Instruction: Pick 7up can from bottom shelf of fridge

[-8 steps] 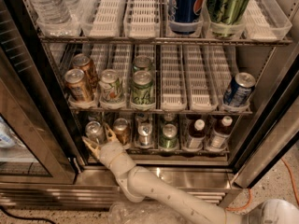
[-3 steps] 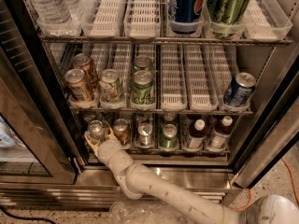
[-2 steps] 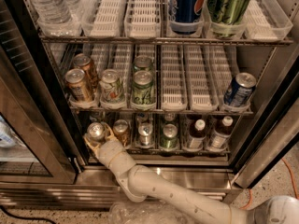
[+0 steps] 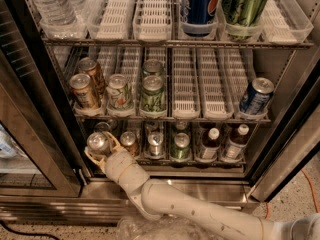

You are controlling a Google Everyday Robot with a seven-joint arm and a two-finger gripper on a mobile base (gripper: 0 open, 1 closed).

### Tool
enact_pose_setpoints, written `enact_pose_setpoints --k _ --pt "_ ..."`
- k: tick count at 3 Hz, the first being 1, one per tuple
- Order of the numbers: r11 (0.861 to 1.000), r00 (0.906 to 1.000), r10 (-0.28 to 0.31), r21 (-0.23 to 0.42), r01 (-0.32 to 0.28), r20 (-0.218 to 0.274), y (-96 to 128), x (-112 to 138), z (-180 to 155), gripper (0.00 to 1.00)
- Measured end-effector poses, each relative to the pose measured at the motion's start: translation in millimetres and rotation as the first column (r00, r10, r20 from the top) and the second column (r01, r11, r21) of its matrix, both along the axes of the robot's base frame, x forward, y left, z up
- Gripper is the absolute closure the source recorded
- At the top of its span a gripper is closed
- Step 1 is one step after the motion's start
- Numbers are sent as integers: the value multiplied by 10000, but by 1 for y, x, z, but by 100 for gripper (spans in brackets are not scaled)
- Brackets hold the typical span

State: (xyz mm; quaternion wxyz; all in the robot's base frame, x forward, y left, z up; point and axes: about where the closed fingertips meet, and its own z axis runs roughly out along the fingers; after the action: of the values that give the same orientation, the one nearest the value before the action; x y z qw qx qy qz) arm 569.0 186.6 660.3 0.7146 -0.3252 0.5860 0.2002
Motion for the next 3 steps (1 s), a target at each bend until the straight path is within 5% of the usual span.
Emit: enact_pose_setpoints --k 2,3 --pt "9901 9905 1259 -550 -1289 -552 -16 -32 -1 100" --pt "9744 9726 2147 -488 -2195 -891 -25 -51 -4 100"
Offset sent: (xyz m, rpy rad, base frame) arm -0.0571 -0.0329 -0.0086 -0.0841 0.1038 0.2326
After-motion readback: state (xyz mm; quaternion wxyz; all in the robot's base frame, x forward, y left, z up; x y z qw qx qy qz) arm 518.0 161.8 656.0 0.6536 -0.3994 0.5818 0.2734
